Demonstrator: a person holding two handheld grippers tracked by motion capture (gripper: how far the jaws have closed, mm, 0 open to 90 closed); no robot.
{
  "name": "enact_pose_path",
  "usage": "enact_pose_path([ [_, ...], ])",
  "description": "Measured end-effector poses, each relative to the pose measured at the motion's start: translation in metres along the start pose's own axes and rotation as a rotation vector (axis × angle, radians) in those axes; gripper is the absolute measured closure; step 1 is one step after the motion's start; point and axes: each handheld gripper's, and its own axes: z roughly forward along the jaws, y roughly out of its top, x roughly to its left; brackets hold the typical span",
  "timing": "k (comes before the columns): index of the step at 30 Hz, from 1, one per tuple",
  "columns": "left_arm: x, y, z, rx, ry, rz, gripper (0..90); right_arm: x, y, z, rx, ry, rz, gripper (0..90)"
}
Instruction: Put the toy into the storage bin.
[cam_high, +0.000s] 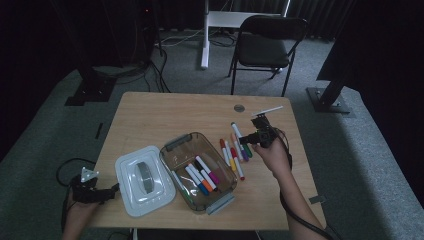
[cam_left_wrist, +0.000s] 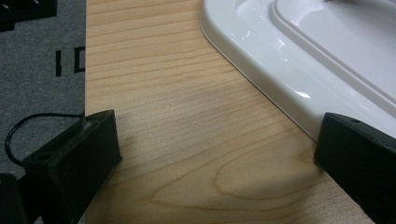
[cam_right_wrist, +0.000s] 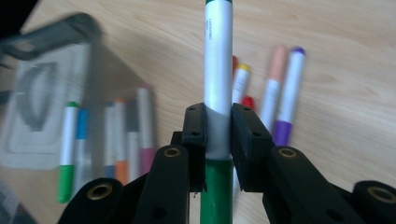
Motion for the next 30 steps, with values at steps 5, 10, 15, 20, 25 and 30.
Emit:
enact_pose_path([
  [5, 0.000, 0.000, 0.000, 0.000, 0.001, 0.001, 0.6, 0.030, 0.010, -0.009, -0.016, 0.038, -0.054, 76.6],
  [10, 0.000, 0.000, 0.000, -0.001, 0.000, 0.000, 0.6, 0.060, 0.018, -0.014, -0.033, 0.052, -0.109, 76.6],
  [15, 0.000, 0.000, 0.000, -0.001, 0.001, 0.000, 0.6, 0.087, 0.026, -0.014, -0.038, 0.089, -0.150, 76.7],
  [20, 0.000, 0.000, 0.000, -0.001, 0.000, 0.000, 0.6, 0.109, 0.026, -0.009, -0.030, 0.116, -0.185, 76.7],
  [25, 0.000, 0.000, 0.000, -0.001, 0.000, 0.000, 0.6, 0.122, 0.023, 0.000, -0.002, 0.139, -0.210, 76.7],
  [30, 0.000, 0.000, 0.000, -0.001, 0.001, 0.000, 0.6, 0.133, 0.016, 0.018, 0.034, 0.180, -0.219, 76.6],
])
